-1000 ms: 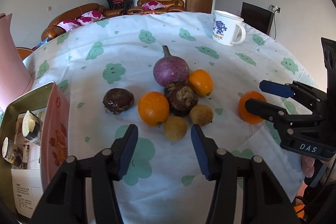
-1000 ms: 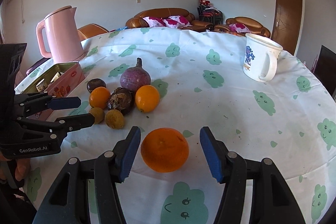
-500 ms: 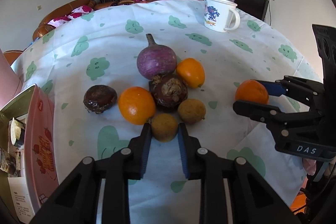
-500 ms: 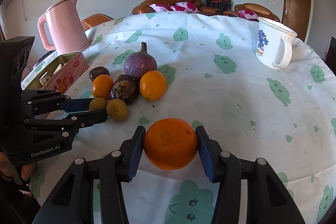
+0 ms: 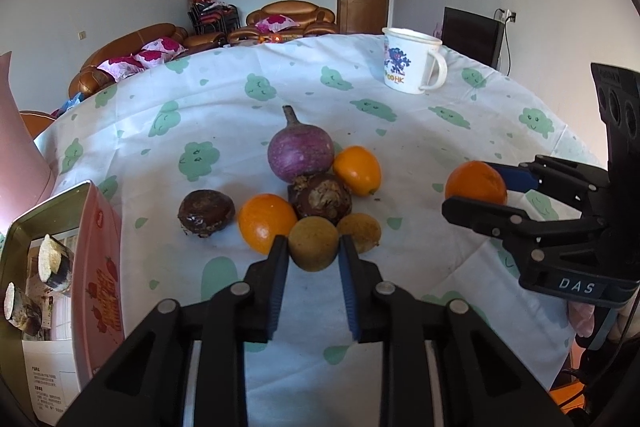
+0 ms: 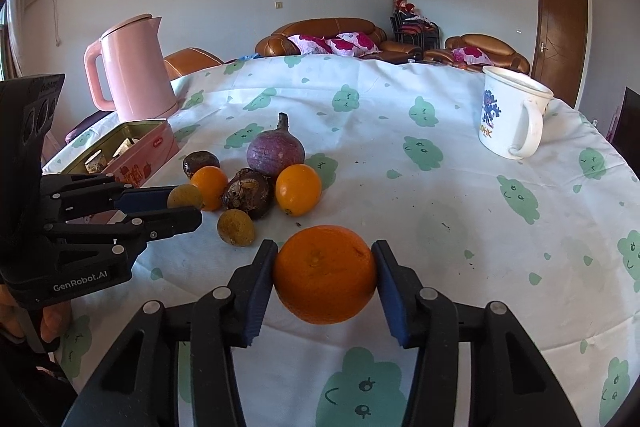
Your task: Organize fruits
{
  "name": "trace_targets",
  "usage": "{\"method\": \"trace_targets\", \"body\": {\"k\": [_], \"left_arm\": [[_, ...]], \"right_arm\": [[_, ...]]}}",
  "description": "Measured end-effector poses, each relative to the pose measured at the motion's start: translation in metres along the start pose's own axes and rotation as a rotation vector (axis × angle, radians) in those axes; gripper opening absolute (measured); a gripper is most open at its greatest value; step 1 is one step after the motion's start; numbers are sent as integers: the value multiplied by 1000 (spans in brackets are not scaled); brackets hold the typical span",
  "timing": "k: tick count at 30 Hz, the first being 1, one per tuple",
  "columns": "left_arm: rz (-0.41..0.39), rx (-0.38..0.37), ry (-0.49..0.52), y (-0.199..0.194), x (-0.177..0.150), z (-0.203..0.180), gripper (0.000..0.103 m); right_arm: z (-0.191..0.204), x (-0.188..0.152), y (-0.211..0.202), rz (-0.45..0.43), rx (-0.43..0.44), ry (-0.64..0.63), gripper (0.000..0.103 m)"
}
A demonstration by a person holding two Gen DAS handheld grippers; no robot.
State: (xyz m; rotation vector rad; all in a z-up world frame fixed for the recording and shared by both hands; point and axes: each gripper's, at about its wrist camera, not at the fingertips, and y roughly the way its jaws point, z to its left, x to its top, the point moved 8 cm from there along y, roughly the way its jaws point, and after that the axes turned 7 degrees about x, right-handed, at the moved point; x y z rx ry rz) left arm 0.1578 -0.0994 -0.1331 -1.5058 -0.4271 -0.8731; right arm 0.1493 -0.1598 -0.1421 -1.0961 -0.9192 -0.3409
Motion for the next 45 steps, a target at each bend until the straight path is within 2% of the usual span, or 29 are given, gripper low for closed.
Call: {"method": "trace_targets", "body": {"k": [9, 45], "left_arm": [[-61, 27, -6, -11, 4, 3, 27], [-211, 81, -60, -42, 10, 18, 27]], "right_arm": [[4, 3, -8, -45, -3, -23, 50], [16, 9, -36, -200, -11, -87, 50]]}}
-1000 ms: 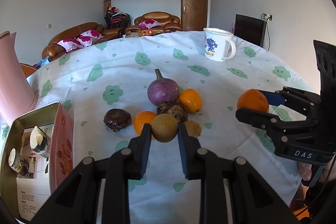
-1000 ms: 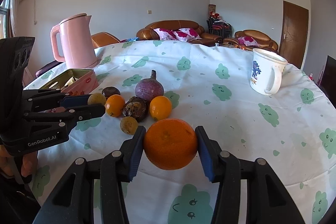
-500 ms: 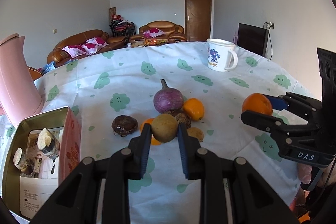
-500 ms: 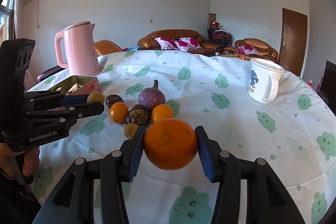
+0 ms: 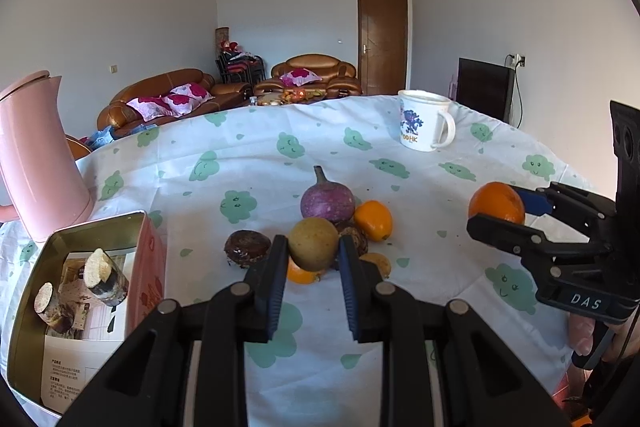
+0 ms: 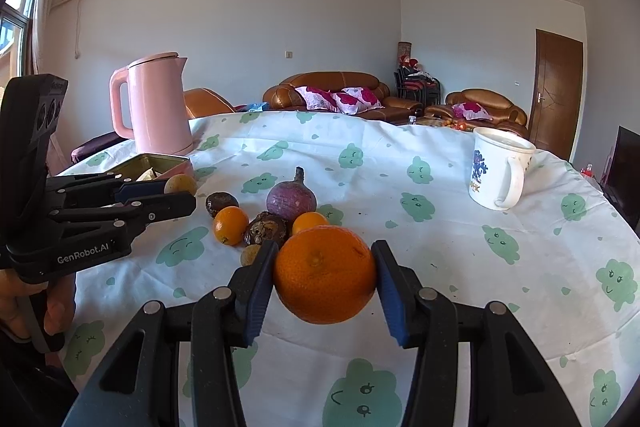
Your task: Organize fruits
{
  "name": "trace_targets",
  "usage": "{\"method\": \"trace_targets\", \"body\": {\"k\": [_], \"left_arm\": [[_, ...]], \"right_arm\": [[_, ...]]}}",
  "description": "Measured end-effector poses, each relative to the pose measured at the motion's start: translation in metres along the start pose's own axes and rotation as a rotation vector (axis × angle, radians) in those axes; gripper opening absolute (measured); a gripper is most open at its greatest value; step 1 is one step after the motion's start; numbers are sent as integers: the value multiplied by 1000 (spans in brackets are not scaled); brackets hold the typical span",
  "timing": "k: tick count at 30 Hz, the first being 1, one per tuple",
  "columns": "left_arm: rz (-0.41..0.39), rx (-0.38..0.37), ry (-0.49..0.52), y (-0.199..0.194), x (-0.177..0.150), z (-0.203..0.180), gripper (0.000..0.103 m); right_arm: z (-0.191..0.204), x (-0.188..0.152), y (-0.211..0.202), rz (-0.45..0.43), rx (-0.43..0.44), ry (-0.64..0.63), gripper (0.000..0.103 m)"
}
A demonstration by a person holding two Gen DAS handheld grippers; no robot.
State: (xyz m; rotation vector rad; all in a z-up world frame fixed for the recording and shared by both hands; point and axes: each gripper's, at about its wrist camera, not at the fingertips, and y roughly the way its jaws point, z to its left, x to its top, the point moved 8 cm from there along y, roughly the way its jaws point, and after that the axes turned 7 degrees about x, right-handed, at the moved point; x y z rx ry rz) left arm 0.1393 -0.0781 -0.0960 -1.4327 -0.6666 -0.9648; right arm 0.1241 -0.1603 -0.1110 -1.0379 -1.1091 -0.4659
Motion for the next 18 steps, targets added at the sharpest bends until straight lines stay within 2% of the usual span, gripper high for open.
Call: {"method": "trace_targets", "body": {"k": [18], "left_arm": [[-57, 28, 8, -12, 3, 2, 27]], "right_arm": [[5, 3, -12, -64, 0, -27, 50]]}}
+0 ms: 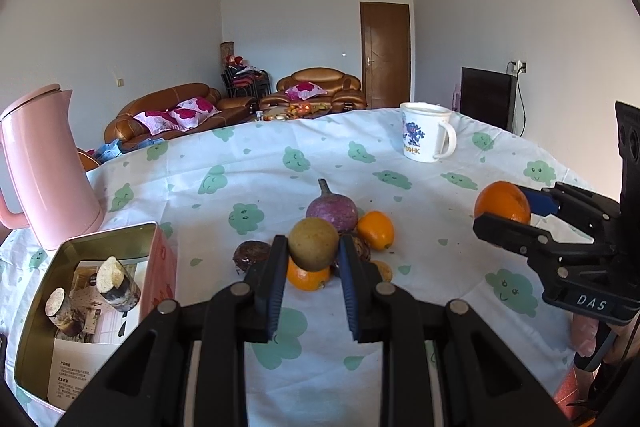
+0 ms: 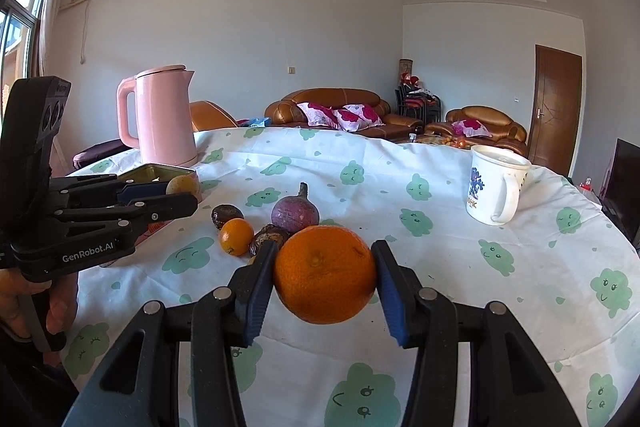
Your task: Organize fruits
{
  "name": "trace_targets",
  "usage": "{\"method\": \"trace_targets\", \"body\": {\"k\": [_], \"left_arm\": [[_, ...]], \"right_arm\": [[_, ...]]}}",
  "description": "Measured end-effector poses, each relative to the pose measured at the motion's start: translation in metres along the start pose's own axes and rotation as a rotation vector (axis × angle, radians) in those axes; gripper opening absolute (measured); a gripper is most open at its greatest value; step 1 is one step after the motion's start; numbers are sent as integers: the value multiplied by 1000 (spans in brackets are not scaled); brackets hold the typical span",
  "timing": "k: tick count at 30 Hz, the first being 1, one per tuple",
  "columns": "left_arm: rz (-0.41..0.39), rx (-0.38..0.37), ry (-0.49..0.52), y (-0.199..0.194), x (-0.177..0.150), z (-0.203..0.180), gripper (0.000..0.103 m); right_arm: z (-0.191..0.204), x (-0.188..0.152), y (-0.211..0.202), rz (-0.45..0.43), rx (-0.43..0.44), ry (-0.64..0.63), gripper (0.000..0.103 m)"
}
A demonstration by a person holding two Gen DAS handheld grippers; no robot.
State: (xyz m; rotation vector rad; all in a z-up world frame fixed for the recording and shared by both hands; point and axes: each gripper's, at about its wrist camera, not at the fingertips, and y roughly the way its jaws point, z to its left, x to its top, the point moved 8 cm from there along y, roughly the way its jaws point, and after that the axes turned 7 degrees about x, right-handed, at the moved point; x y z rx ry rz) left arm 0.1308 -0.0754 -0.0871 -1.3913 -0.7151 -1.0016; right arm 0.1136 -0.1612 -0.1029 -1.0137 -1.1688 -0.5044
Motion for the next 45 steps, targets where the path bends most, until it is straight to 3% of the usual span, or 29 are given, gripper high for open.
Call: {"method": "trace_targets", "body": {"k": [45], "left_arm": [[-90, 29, 1, -23, 5, 2, 27]], "right_arm": [[19, 7, -26, -148, -13, -93, 50]]}}
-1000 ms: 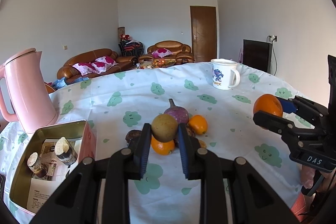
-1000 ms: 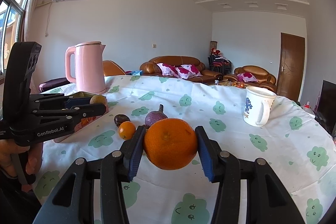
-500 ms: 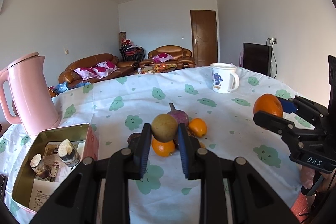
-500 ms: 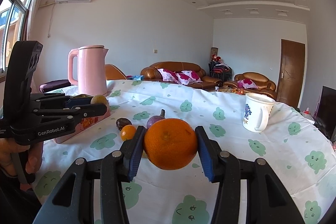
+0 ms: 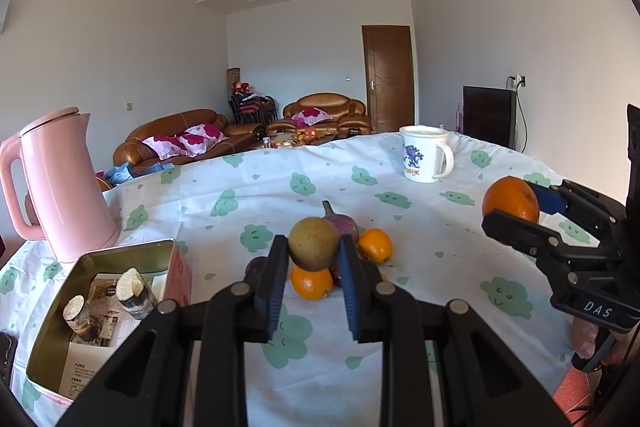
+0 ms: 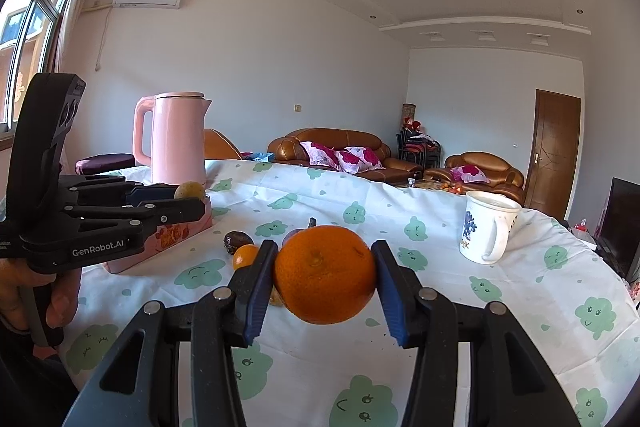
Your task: Organize fruits
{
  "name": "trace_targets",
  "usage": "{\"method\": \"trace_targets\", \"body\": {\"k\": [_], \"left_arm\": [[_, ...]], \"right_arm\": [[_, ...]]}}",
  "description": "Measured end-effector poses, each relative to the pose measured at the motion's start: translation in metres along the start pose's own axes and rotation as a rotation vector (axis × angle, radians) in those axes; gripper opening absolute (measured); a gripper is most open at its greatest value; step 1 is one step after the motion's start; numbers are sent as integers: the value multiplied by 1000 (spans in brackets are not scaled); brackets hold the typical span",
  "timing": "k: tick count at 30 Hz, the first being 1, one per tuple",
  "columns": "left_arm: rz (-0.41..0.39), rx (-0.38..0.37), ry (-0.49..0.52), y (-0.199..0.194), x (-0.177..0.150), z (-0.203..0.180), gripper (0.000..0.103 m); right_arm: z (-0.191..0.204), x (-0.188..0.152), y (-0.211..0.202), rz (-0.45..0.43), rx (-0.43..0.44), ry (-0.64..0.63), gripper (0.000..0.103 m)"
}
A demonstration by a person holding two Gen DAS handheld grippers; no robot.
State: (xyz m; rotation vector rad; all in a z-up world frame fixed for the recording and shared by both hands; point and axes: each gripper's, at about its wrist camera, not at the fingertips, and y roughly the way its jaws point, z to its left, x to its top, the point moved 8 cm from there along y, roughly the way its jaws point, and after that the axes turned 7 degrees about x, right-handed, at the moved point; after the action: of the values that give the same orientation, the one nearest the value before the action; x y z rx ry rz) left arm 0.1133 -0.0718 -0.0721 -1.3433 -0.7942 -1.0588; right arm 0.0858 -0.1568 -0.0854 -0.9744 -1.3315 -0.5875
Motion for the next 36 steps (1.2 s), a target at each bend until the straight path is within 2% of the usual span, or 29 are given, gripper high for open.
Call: {"method": "trace_targets", "body": {"k": [18, 36], "left_arm": [[-45, 31, -5, -12, 10, 10, 27], [-37, 62, -47, -13, 7, 35, 27]], "right_arm": [[8, 11, -4, -19, -1, -29, 50], [32, 40, 14, -23, 96, -43, 50]]}}
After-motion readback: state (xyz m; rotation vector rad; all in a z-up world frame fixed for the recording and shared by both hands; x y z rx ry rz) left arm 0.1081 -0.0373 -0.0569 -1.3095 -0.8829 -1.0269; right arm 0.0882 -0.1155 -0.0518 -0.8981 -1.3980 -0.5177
